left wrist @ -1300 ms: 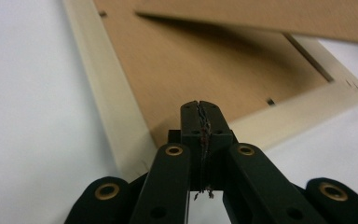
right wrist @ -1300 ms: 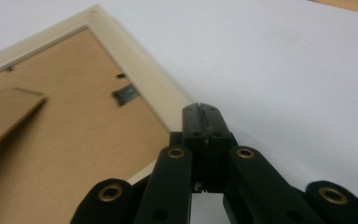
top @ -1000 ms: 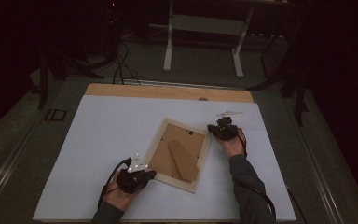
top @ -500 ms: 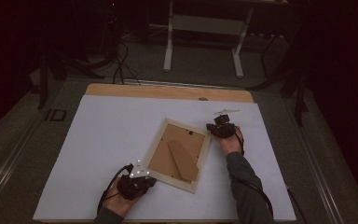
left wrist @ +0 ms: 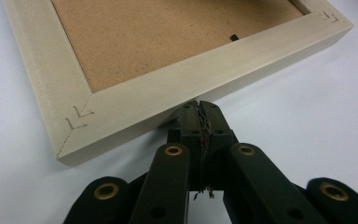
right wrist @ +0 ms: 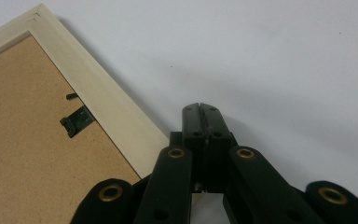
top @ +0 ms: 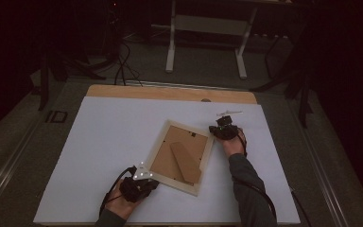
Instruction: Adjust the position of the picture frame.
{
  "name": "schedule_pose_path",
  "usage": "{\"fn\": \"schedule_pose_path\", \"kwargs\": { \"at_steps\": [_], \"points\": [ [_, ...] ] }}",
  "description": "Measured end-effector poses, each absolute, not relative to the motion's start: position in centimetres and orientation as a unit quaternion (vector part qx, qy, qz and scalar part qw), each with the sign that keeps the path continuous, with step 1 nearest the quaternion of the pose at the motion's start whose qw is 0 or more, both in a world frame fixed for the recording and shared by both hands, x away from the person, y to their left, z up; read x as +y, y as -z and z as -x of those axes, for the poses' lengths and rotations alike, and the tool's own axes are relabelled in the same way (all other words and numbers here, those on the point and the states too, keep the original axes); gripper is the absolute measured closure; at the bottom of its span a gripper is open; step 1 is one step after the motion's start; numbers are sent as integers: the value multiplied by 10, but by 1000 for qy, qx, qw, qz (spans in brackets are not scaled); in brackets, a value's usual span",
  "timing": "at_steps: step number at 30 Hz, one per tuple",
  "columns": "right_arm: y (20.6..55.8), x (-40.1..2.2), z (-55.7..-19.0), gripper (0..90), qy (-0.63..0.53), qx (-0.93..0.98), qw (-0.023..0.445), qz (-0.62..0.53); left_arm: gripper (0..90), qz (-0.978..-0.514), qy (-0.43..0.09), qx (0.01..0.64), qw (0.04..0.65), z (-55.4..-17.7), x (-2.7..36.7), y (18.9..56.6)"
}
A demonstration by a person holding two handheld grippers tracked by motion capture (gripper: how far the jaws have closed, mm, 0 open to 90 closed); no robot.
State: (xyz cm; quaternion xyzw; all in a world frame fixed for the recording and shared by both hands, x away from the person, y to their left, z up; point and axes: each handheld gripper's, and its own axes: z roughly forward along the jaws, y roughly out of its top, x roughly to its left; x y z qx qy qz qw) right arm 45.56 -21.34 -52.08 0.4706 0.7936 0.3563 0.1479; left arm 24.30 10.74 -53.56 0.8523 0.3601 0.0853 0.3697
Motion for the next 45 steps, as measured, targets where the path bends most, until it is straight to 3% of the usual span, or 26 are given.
{"fn": "schedule_pose_path", "kwargs": {
  "at_steps": [45],
  "points": [
    [520,-234,-452,900,-335,809,148,-460,898,-834,-84,397,373,-261,110,536]
  ]
}}
